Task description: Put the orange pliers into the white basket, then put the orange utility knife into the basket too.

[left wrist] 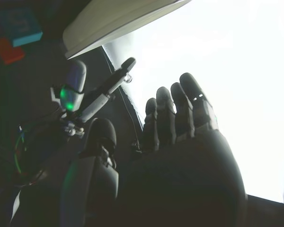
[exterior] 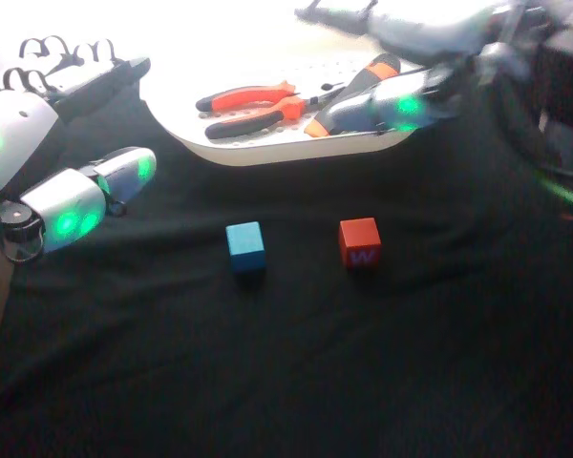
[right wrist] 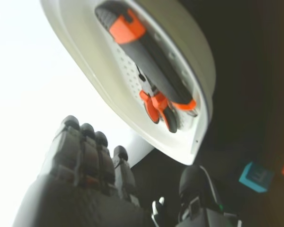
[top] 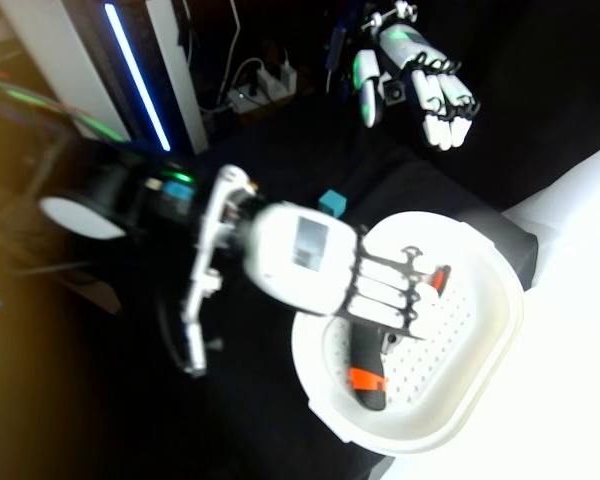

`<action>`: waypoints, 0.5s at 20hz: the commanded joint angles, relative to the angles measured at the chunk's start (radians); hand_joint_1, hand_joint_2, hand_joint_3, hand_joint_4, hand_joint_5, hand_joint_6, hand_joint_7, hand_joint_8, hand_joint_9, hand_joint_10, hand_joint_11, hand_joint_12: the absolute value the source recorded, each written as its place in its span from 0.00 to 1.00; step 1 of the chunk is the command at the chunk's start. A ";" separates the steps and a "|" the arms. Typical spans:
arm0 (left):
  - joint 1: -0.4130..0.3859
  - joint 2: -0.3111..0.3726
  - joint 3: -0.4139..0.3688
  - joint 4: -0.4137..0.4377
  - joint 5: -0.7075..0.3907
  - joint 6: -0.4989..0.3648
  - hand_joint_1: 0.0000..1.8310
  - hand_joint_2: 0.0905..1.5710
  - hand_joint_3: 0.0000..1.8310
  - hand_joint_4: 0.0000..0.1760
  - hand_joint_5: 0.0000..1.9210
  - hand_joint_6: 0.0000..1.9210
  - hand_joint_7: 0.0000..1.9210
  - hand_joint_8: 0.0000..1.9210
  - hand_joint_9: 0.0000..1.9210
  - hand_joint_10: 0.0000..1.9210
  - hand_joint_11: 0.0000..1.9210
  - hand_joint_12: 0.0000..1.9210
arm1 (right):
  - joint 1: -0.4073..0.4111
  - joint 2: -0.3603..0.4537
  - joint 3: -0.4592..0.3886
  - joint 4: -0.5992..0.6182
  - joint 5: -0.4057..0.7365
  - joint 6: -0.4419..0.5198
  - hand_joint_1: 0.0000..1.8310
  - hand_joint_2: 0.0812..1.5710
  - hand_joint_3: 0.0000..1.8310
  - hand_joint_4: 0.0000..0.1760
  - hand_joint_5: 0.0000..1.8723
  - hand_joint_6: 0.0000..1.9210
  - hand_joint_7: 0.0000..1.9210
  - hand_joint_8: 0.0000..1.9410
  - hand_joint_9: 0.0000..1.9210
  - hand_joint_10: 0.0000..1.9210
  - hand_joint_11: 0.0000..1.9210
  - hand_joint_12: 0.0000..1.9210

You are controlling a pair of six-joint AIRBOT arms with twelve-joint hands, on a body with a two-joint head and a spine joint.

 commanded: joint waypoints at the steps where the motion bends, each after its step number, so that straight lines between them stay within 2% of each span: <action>1: -0.009 0.009 -0.007 0.022 -0.127 -0.003 0.19 0.90 0.00 0.02 0.13 0.00 0.18 0.00 0.05 0.26 0.00 0.50 | 0.019 0.028 -0.041 0.002 0.205 -0.004 0.22 0.72 0.00 0.43 0.00 0.00 0.00 0.00 0.00 0.00 0.00 0.00; 2: -0.006 0.017 -0.015 0.023 -0.138 -0.003 0.20 0.90 0.00 0.00 0.13 0.00 0.17 0.00 0.05 0.25 0.00 0.51 | 0.017 0.090 -0.097 0.003 0.264 -0.004 0.18 0.72 0.00 0.44 0.00 0.00 0.00 0.00 0.00 0.00 0.00 0.00; 3: -0.001 0.025 -0.020 0.023 -0.147 -0.003 0.19 0.90 0.00 0.00 0.13 0.00 0.17 0.00 0.06 0.23 0.00 0.48 | 0.004 0.137 -0.150 0.002 0.315 -0.004 0.15 0.74 0.00 0.41 0.00 0.00 0.00 0.00 0.00 0.00 0.00 0.00; 4: 0.009 0.037 -0.031 0.021 -0.163 -0.003 0.17 0.90 0.00 0.00 0.11 0.00 0.14 0.00 0.05 0.18 0.00 0.36 | -0.012 0.178 -0.193 0.001 0.363 -0.004 0.11 0.76 0.01 0.35 0.00 0.00 0.00 0.00 0.00 0.00 0.00 0.00; 5: 0.020 0.049 -0.039 0.020 -0.179 -0.003 0.17 0.90 0.00 0.04 0.09 0.00 0.12 0.00 0.06 0.11 0.00 0.26 | -0.042 0.215 -0.228 0.001 0.406 -0.004 0.05 0.75 0.01 0.51 0.00 0.00 0.00 0.00 0.00 0.00 0.00 0.00; 6: 0.038 0.070 -0.054 0.018 -0.206 -0.003 0.14 0.89 0.00 0.26 0.04 0.00 0.08 0.00 0.03 0.06 0.00 0.08 | -0.087 0.273 -0.285 0.005 0.486 -0.003 0.01 0.74 0.00 0.53 0.00 0.00 0.00 0.00 0.00 0.00 0.00 0.00; 7: 0.046 0.084 -0.065 0.015 -0.224 -0.002 0.11 0.88 0.00 0.40 0.01 0.00 0.04 0.00 0.00 0.02 0.00 0.02 | -0.116 0.306 -0.317 0.008 0.536 -0.003 0.00 0.72 0.00 0.72 0.00 0.00 0.00 0.00 0.00 0.00 0.00 0.00; 8: 0.060 0.101 -0.077 0.010 -0.252 0.000 0.09 0.85 0.00 0.61 0.00 0.00 0.01 0.00 0.00 0.00 0.00 0.00 | -0.157 0.351 -0.357 0.013 0.597 -0.003 0.02 0.71 0.00 0.94 0.00 0.00 0.00 0.00 0.00 0.00 0.00 0.00; 9: 0.072 0.113 -0.087 0.006 -0.272 0.001 0.10 0.82 0.00 0.72 0.00 0.00 0.00 0.00 0.00 0.00 0.00 0.00 | -0.186 0.379 -0.382 0.020 0.640 -0.003 0.02 0.71 0.00 0.90 0.00 0.00 0.00 0.00 0.00 0.00 0.00 0.00; 10: 0.090 0.126 -0.097 -0.002 -0.307 0.004 0.09 0.77 0.00 0.85 0.00 0.00 0.00 0.00 0.00 0.00 0.00 0.00 | -0.225 0.417 -0.417 0.031 0.704 -0.004 0.00 0.70 0.00 0.60 0.00 0.00 0.00 0.00 0.00 0.00 0.00 0.00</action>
